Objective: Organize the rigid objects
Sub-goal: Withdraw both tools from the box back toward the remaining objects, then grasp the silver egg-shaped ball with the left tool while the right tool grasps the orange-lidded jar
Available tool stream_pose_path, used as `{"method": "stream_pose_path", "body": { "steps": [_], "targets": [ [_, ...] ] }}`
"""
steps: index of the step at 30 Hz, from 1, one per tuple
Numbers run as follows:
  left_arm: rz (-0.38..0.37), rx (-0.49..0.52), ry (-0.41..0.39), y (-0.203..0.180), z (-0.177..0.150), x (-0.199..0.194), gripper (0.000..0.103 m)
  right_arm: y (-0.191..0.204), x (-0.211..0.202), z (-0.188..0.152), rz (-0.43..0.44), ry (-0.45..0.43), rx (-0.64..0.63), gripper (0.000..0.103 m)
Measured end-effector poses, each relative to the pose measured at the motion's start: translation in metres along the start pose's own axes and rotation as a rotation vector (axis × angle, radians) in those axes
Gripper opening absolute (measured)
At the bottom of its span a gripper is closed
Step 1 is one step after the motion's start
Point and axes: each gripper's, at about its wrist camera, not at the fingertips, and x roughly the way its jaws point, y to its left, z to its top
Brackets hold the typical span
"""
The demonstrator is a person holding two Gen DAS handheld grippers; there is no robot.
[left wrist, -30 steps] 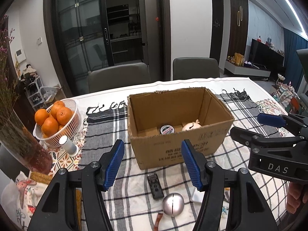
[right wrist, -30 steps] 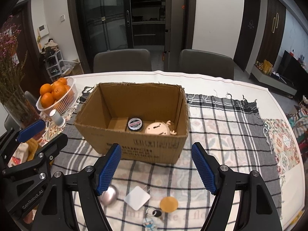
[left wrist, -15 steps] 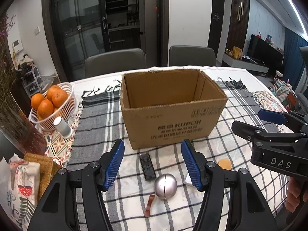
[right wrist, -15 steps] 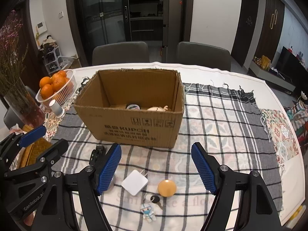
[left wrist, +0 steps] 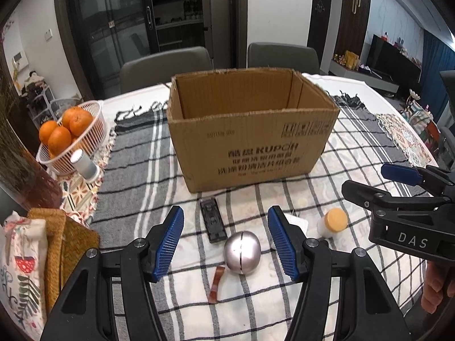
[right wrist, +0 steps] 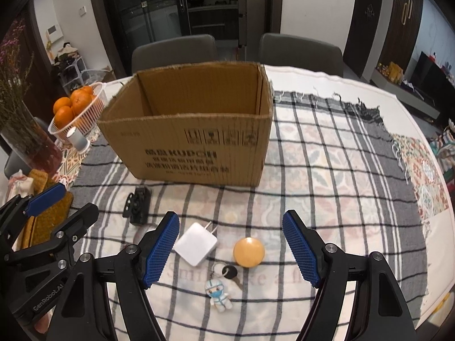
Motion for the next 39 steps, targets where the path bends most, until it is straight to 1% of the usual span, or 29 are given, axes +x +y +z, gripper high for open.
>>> {"method": "stream_pose_path", "body": {
  "steps": [6,22,36,39],
  "targets": [
    [-0.003,-0.002,0.056,-0.002,-0.008,0.016,0.061,-0.004,0.014,-0.008,-0.001,0.042,0.018,0.076],
    [-0.022,-0.006,0.174,-0.005,-0.020,0.046,0.061,-0.011,0.044,-0.021,-0.002,0.143,0.051,0.076],
    [-0.010,0.007,0.294,-0.007,-0.029,0.079,0.061,-0.020,0.075,-0.028,-0.028,0.240,0.088,0.076],
    [-0.003,0.013,0.310,-0.008,-0.030,0.085,0.061,-0.022,0.081,-0.029,-0.034,0.256,0.094,0.076]
  ]
}}
